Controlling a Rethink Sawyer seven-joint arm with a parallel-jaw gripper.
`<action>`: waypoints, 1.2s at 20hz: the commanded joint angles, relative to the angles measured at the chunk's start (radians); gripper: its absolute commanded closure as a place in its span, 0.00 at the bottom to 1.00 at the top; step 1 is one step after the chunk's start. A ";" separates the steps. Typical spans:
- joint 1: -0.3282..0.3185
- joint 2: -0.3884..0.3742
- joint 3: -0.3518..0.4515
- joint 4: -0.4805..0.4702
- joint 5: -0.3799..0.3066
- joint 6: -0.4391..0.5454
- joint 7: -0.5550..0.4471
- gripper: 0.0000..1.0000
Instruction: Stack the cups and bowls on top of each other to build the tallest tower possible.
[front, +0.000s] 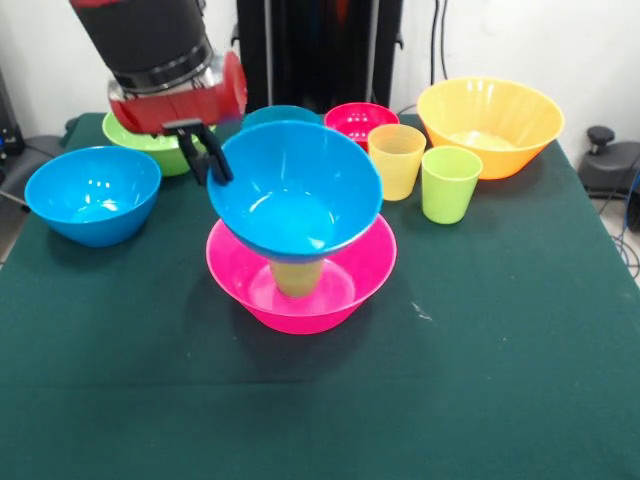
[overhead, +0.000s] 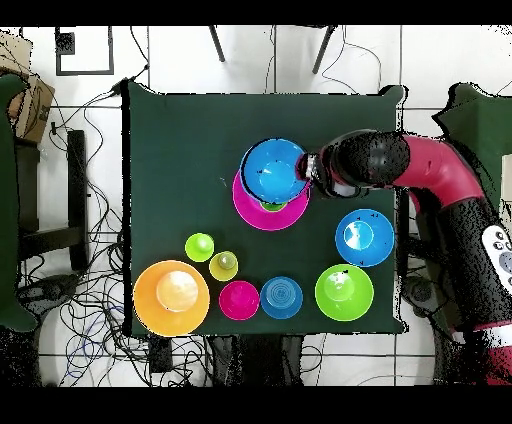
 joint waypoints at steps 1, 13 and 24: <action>0.008 -0.035 0.025 0.038 -0.006 0.103 -0.266 1.00; -0.011 -0.012 0.027 0.162 -0.025 -0.044 -0.190 1.00; -0.008 0.000 0.025 0.130 -0.046 -0.034 -0.207 1.00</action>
